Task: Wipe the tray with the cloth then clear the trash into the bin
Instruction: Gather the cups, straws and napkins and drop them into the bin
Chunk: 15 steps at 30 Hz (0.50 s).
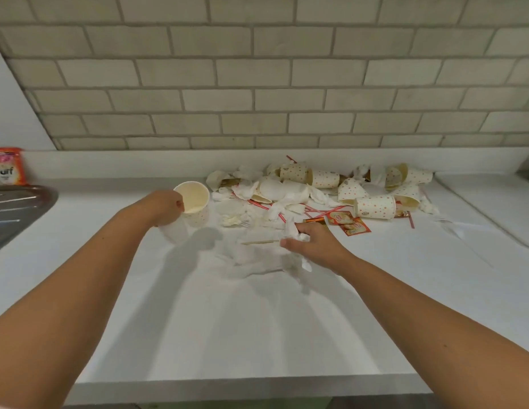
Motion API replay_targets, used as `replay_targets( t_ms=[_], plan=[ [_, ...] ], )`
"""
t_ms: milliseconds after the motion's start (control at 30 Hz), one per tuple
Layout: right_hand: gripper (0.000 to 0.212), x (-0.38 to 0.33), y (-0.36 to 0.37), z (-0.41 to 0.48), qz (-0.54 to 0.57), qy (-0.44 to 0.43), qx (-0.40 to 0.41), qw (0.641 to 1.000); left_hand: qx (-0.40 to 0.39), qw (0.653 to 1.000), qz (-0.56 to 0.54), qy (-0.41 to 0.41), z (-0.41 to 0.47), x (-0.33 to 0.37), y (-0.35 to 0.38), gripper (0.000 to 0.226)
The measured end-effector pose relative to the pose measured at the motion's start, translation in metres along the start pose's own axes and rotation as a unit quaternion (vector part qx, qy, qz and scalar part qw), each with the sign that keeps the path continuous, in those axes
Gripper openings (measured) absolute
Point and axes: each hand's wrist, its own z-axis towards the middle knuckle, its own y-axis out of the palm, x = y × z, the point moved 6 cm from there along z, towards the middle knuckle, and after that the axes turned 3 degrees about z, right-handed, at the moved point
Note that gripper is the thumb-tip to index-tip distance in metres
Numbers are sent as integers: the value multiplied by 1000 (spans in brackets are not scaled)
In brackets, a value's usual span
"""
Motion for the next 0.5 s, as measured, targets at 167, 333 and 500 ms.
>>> replay_targets(
  t_ms=[167,333,500],
  plan=[
    [25,14,-30,-21,2,16,26,1000,55,994,-42,83,-19,77,-7,25],
    [27,37,-77,-49,12,33,72,997,36,976,-137,167,-46,169,4,15],
    [37,70,-132,-89,9,72,125,989,3,953,-184,240,-81,266,30,12]
  ],
)
